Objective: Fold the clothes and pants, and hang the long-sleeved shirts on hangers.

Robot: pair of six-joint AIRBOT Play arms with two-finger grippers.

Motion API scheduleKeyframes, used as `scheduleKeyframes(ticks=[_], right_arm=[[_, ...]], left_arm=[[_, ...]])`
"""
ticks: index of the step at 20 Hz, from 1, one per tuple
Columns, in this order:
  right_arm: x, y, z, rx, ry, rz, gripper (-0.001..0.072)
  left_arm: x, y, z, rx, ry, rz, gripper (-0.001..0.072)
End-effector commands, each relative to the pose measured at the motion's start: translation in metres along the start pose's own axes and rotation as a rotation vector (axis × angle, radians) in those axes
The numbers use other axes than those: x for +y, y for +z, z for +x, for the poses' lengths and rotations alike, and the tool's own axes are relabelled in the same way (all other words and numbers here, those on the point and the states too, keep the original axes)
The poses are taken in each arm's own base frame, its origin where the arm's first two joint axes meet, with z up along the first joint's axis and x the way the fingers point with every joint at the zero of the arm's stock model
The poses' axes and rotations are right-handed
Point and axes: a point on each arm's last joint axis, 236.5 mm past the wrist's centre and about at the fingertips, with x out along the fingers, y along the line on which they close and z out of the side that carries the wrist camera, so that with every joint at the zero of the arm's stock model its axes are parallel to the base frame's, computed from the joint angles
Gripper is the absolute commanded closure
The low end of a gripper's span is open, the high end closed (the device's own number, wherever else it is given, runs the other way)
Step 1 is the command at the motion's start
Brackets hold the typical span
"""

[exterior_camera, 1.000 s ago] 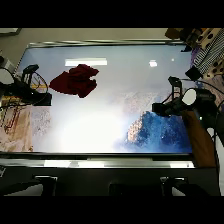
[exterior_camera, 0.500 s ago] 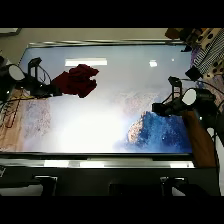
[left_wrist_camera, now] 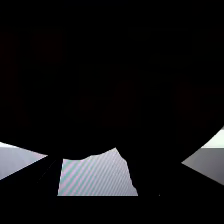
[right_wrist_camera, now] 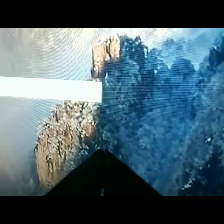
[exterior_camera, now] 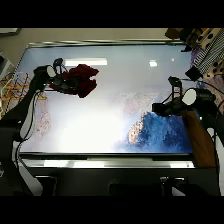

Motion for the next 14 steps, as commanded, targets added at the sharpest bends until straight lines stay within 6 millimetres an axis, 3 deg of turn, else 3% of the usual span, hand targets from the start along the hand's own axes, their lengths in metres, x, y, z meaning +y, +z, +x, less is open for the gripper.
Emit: scheduleKeyframes(ticks=[1,4,5,6,8,11,14], right_arm=[[0.0,0.0,0.0,-0.001,0.0,-0.001,0.0682],[0.0,0.0,0.0,-0.001,0.001,-0.001,0.0682],[0.001,0.0,0.0,0.0,0.0,-0.001,0.0682],[0.0,0.0,0.0,-0.001,0.0,-0.001,0.0682],[0.0,0.0,0.0,-0.001,0.001,-0.001,0.0682],[0.0,0.0,0.0,-0.001,0.0,-0.001,0.0682],[0.0,0.0,0.0,-0.001,0.0,-0.001,0.0682]], left_arm=[[-0.003,0.001,0.04,-0.01,-0.001,-0.001,0.0085],[-0.007,0.001,0.043,-0.015,-0.005,0.006,0.0121],[-0.008,-0.002,0.042,-0.004,-0.004,0.007,0.033],[-0.008,-0.008,0.04,0.021,-0.003,0.018,0.0656],[-0.017,-0.016,0.029,0.064,-0.032,0.068,0.0694],[-0.046,-0.025,-0.009,0.102,-0.097,0.13,0.0696],[-0.103,-0.054,-0.051,0.177,-0.183,0.2,0.0696]])
